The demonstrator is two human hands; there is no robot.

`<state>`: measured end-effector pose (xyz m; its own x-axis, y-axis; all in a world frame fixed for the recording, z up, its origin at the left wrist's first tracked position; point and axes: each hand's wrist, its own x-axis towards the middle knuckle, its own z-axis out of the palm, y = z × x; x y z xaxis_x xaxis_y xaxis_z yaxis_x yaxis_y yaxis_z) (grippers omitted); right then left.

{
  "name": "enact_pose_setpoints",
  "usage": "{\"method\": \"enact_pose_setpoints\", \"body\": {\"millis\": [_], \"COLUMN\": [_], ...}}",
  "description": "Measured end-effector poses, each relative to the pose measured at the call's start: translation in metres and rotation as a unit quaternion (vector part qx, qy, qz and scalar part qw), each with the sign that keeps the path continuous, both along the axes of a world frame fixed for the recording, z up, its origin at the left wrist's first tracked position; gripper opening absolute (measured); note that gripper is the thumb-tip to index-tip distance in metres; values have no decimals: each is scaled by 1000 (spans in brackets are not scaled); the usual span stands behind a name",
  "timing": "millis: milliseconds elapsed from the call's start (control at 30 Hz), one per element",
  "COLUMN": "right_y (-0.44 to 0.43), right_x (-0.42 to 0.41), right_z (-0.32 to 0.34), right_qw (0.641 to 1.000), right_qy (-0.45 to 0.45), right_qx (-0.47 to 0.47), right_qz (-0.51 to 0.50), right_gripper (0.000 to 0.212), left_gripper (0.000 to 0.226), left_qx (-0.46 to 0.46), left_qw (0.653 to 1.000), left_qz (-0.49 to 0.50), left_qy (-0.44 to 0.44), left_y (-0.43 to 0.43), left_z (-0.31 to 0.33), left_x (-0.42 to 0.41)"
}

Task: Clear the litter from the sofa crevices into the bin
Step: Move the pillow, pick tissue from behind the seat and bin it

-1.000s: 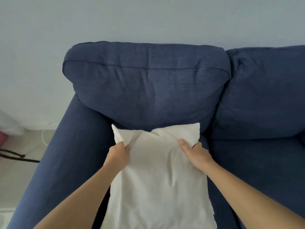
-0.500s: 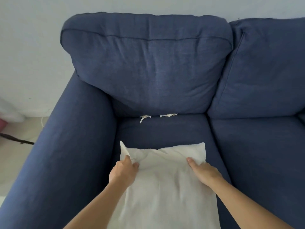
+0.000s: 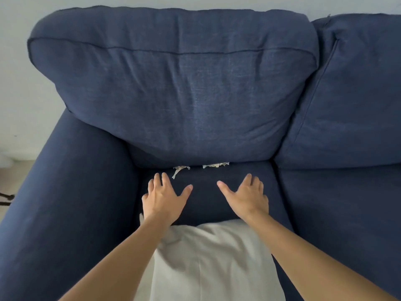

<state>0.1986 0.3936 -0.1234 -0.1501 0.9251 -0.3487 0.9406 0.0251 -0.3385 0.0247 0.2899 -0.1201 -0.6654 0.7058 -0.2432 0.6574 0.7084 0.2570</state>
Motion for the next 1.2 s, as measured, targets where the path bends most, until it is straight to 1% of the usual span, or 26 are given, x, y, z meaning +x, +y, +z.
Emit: {"method": "enact_pose_setpoints", "body": {"millis": [200, 333, 467, 533, 600, 700, 833, 933, 1000, 1100, 1200], "right_y": [43, 68, 84, 87, 88, 92, 98, 100, 101, 100, 97], "right_x": [-33, -51, -69, -79, -89, -98, -100, -100, -98, -92, -81], "right_z": [-41, -74, -107, -122, -134, -145, -150, -149, -146, -139, -132], "right_qw": [999, 998, 999, 999, 998, 995, 990, 988, 987, 987, 989], "right_qy": [-24, -48, -34, -24, -20, -5, 14, 25, 37, 58, 66], "right_qx": [-30, -26, -15, -1, 19, 34, 35, 34, 28, 28, 41], "right_qz": [17, 25, -3, -29, -53, -92, -133, -150, -156, -147, -126], "right_gripper": [111, 110, 112, 107, 96, 76, 46, 28, 22, 21, 21], "left_gripper": [102, 110, 118, 119, 117, 102, 68, 50, 43, 40, 31], "left_qx": [-29, -48, -54, -35, -8, 28, 67, 78, 69, 62, 85], "left_qw": [998, 996, 991, 985, 981, 973, 960, 953, 952, 954, 959], "left_qz": [36, 70, 124, 164, 191, 226, 270, 292, 294, 287, 264], "left_qy": [-29, -26, -16, -42, -44, -32, -25, -34, -47, -63, -60], "left_y": [48, 75, 99, 109, 117, 128, 140, 142, 144, 143, 130], "left_z": [-42, -78, -113, -129, -141, -152, -161, -164, -162, -154, -151], "left_x": [-19, -30, -34, -31, -25, -18, -18, -18, -19, -21, -23]}}
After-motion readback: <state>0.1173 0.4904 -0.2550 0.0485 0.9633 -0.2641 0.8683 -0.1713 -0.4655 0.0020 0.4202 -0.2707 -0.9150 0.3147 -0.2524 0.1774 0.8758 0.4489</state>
